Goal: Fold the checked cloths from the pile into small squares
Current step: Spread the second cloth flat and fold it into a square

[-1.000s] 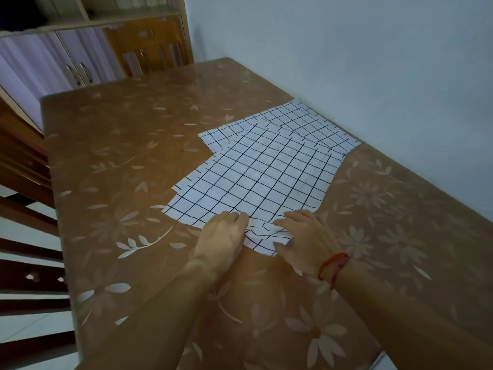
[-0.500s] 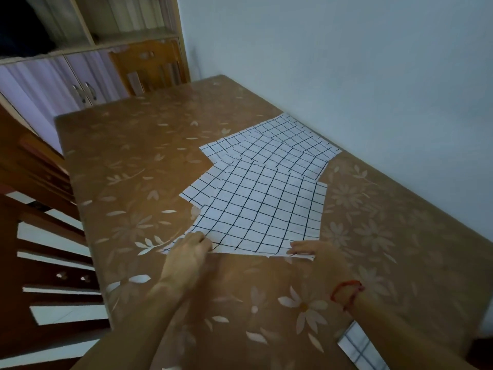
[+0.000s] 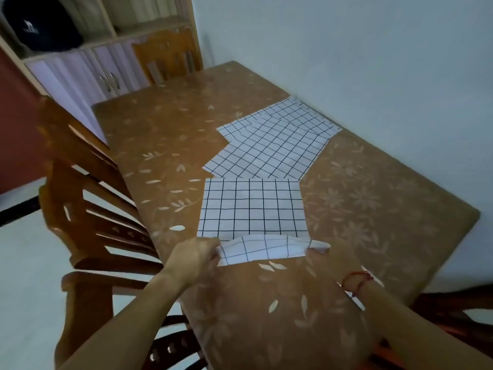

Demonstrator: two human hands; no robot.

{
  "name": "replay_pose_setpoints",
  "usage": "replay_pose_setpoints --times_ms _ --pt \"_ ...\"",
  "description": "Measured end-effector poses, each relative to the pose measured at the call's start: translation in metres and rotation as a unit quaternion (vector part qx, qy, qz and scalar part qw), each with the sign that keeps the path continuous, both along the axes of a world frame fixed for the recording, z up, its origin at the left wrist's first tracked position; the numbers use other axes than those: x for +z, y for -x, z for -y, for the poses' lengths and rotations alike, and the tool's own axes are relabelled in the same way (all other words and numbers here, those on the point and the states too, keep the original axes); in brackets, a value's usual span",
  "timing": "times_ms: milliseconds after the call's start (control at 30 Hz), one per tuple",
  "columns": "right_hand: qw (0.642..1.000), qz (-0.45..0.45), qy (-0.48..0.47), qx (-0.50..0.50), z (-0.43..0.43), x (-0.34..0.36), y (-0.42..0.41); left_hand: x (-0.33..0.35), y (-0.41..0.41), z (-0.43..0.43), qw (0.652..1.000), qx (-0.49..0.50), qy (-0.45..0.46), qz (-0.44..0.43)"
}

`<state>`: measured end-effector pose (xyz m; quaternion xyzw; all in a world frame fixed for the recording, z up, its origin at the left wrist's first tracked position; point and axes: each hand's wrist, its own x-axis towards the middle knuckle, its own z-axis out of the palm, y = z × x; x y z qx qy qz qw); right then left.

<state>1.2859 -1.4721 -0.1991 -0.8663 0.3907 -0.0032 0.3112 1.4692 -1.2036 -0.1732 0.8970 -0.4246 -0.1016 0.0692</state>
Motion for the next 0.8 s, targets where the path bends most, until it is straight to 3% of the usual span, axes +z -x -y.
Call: replay_pose_setpoints --times_ms 67,233,367,533,633,800 --pt "0.999 0.044 -0.003 0.015 -0.005 0.003 0.012 0.002 0.008 -0.006 1.0 -0.017 0.016 -0.015" --pt "0.998 -0.005 -0.028 0.058 -0.018 0.006 0.028 0.002 0.018 -0.027 0.998 -0.033 -0.022 -0.04" --pt "0.996 0.039 -0.068 0.046 -0.02 0.008 0.031 0.007 0.016 -0.03 1.0 -0.015 -0.013 -0.02" --pt "0.992 0.097 -0.078 0.025 -0.009 0.003 0.015 0.011 0.004 -0.024 0.993 -0.019 0.105 0.051" --pt "0.995 0.073 -0.054 0.03 0.004 -0.009 -0.001 0.009 0.006 -0.018 0.986 -0.043 0.128 0.101" --pt "0.997 0.037 -0.058 -0.017 0.02 -0.03 -0.029 -0.005 0.024 -0.007 0.98 -0.072 0.151 0.108"
